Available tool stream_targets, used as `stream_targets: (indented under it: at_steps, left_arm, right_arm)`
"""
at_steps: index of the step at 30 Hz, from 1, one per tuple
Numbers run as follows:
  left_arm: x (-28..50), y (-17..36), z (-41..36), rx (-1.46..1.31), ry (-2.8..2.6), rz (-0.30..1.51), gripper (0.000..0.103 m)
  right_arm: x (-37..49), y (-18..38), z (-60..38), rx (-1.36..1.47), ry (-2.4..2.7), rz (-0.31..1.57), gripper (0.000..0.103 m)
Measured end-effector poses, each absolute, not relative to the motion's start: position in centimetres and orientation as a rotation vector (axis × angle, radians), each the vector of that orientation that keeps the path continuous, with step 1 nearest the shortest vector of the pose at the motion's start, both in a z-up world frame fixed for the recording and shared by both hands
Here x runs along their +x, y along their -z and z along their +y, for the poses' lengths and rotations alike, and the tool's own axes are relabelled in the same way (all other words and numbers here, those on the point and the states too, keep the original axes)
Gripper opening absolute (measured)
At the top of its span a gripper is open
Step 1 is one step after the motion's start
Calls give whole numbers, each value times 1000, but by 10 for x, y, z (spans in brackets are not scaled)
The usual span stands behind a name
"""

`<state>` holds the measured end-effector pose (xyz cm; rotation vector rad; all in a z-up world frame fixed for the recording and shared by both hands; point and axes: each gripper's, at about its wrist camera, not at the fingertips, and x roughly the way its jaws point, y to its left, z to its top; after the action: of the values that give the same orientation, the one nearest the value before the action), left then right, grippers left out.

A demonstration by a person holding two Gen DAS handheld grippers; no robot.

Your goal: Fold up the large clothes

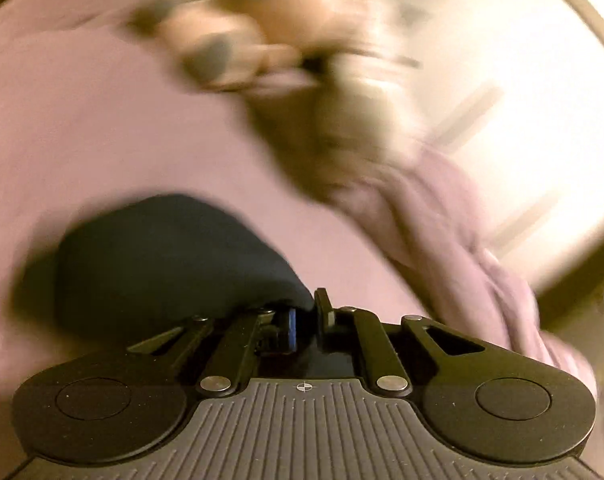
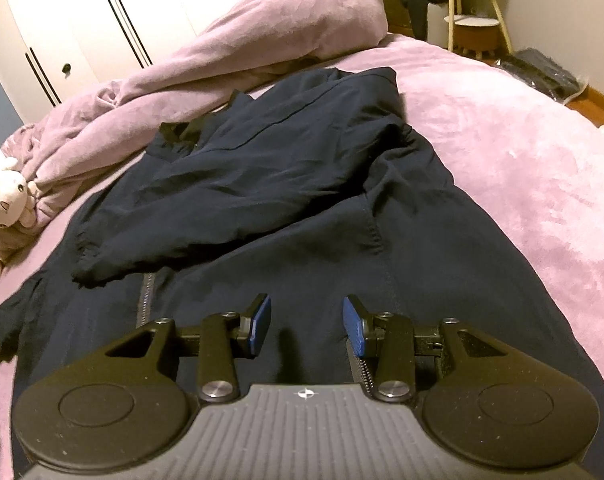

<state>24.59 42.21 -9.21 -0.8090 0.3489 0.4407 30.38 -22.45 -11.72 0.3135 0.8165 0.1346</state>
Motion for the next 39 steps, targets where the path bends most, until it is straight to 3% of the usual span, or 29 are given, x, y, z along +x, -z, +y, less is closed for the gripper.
stream_targets:
  at_steps: [5,6,8,9,13,17,21,23,39]
  left_arm:
    - [298,28,266,-553,47,357,12]
    - [305,25,235,-524,126,370,17]
    - [317,31,183,-469,238,424,58]
    - [322,38,161,-460,255,459,64]
    - [336,86,121,-447,217,660,65]
    - [332,119,134,-424,65,771,66]
    - [319,123,156,-388,-68,754,72]
    - [310,127,165,-384,-108,743,74]
    - [305,143,170,-398,-155,749,74]
  right_arm:
    - [297,110,-234,339,-148,782,40]
    - [297,109,-236,347,-145,776,40]
    - [299,107,-241,373,-148,770,40]
    - [300,106,-244,387,-151,768,40]
    - [307,106,-252,412,-193,769,40]
    - [326,115,-255,503,-268,823,40]
    - [348,118,-238,597,-377,838,41]
    - [361,118,-228,636,-409,827,48]
    - [430,167,-193,992,-379,972,48]
